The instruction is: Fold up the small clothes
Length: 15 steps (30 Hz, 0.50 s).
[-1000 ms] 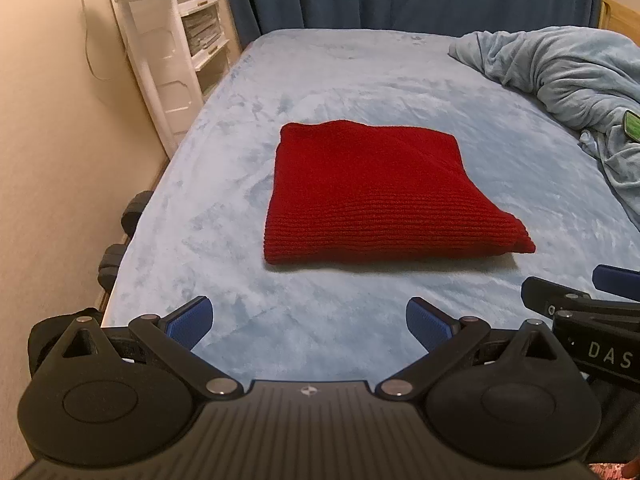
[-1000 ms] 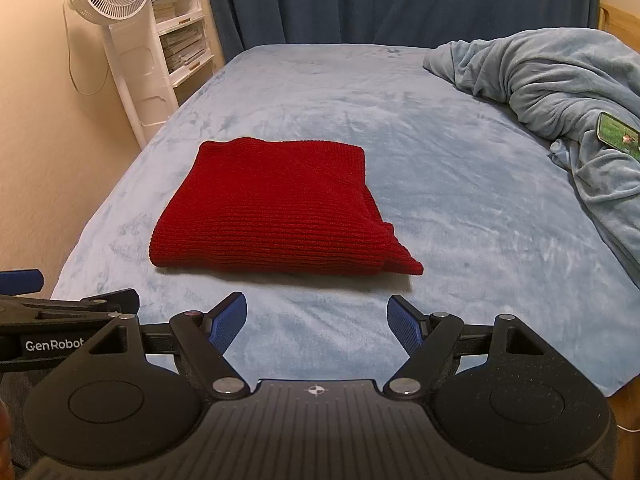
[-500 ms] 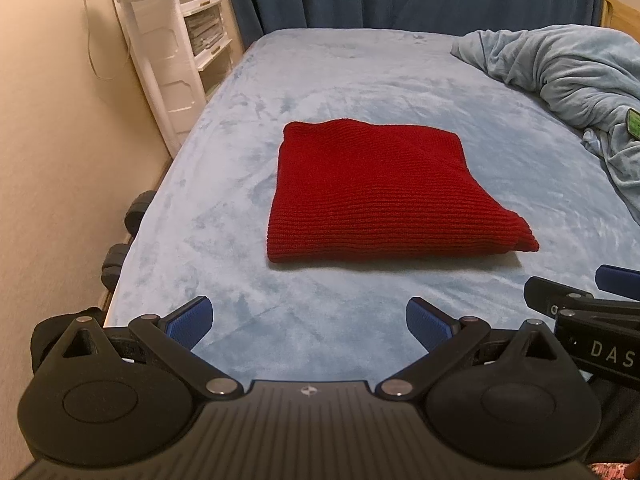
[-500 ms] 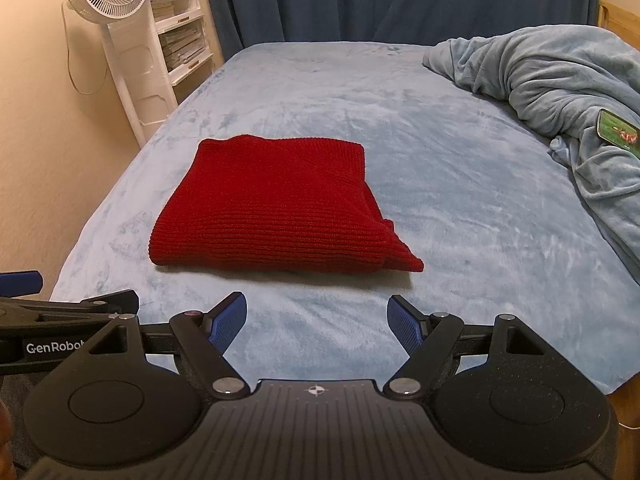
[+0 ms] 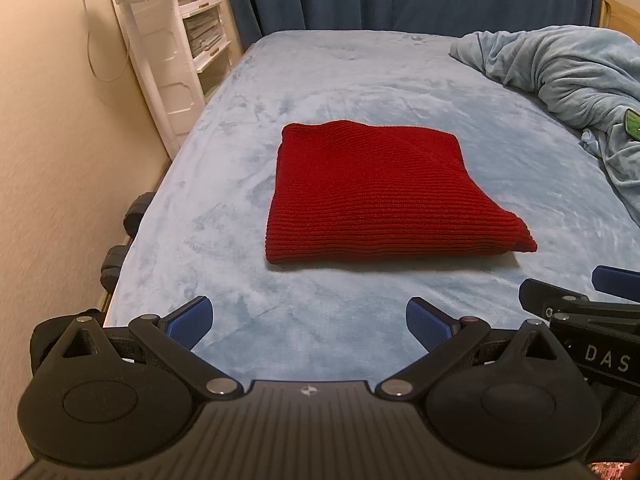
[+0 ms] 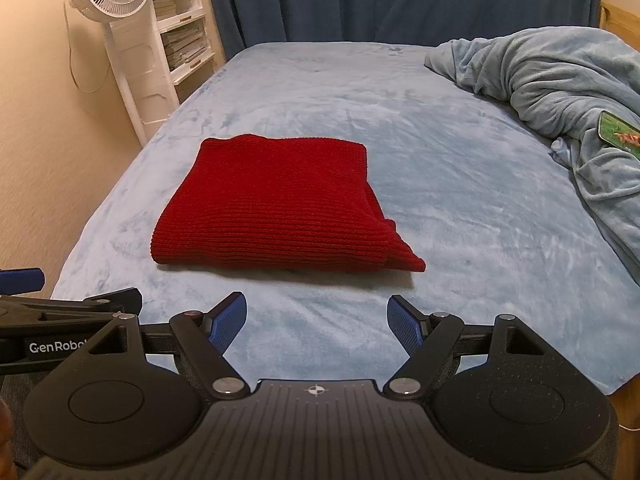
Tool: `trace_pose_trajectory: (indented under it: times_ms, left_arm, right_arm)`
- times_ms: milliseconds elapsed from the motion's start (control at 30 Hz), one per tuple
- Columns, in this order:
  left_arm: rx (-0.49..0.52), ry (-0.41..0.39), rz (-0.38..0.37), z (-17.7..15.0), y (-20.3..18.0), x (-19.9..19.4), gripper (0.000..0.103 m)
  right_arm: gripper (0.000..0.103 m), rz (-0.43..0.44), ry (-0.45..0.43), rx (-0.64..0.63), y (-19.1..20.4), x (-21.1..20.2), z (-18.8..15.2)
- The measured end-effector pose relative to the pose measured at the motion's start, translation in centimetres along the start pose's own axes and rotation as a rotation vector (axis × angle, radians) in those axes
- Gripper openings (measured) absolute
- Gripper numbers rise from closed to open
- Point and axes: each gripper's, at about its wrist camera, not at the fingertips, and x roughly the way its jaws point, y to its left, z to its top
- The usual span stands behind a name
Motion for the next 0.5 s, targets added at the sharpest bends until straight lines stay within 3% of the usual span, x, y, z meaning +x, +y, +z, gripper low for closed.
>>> trace_pose_trajectory:
  times_ms: [500]
  left_arm:
    - [0.0, 0.004, 0.021, -0.18, -0.12, 0.07, 0.103]
  right_arm:
    - [0.08, 0.02, 0.019, -0.014, -0.06, 0.05, -0.23]
